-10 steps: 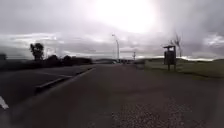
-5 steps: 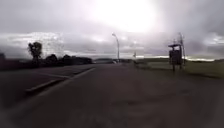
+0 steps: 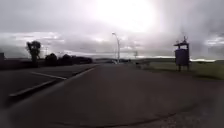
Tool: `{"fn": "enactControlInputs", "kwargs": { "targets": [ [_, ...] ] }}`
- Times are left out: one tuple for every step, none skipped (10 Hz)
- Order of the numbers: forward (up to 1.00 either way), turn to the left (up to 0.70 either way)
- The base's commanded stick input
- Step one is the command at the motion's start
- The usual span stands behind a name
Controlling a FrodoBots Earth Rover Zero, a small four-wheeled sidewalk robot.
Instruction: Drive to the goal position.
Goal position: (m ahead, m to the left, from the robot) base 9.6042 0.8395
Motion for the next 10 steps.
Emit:
{"fn": "enactControlInputs", "kwargs": {
  "targets": [
    [1.00, 0.00],
    [1.00, 0.00],
    [1.00, 0.00],
    [1.00, 0.00],
    [1.00, 0.00],
    [1.00, 0.00],
    [1.00, 0.00],
    [1.00, 0.00],
    [1.00, 0.00],
    [1.00, 0.00]
  ]
}}
